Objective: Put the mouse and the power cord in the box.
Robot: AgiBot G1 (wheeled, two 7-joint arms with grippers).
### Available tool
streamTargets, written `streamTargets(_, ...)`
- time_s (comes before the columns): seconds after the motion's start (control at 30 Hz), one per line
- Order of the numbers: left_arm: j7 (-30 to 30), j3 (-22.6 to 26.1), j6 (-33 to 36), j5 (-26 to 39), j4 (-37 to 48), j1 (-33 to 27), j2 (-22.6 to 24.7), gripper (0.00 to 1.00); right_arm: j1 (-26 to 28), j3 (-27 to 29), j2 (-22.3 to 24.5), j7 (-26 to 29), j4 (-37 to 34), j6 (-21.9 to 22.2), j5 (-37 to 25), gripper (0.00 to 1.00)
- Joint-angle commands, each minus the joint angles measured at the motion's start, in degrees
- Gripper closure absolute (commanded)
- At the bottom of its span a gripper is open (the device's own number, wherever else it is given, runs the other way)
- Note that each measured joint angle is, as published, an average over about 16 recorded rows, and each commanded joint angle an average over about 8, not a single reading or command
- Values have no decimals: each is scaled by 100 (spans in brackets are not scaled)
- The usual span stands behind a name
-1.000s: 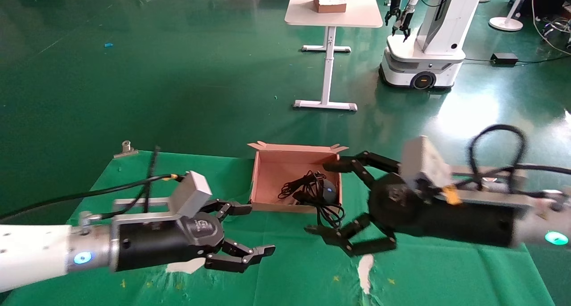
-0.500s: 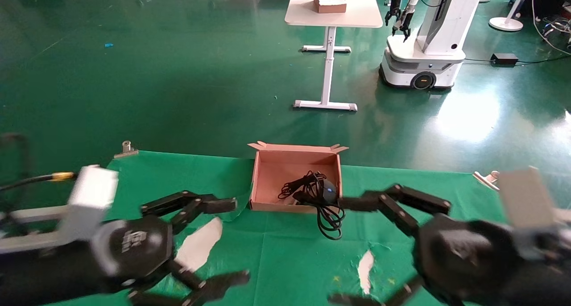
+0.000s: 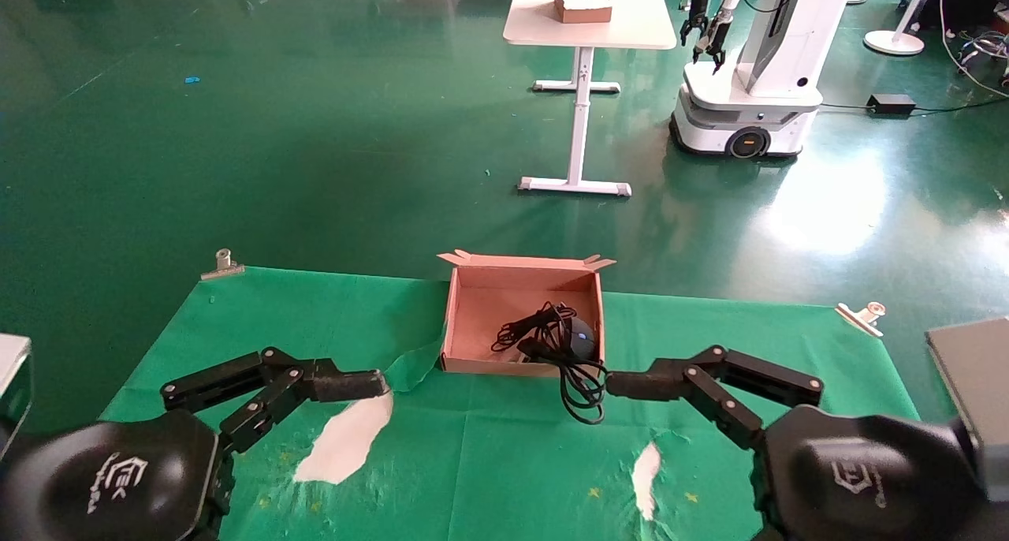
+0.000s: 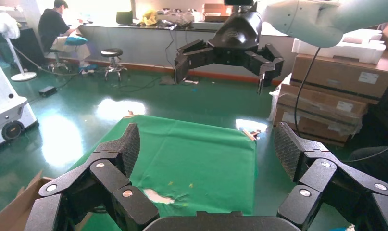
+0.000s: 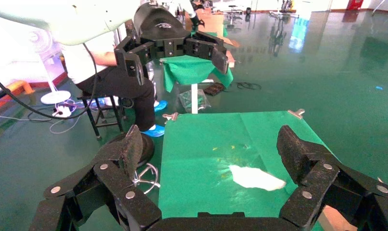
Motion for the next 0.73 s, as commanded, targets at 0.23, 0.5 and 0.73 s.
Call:
streamTargets(0.23,-18,86,-74,77,62,-46,50,0,33,-17,-27,-4,-39,13,-48,0)
streamTargets(0.5,-28,133,-116,120,97,-75,78,0,48,-25,-39,-8,-57,18,-72,0)
streamTargets(0.73,-31,152,-135,139,112,-86,89,0,54,-28,-44,-9,-64,20,-82,0)
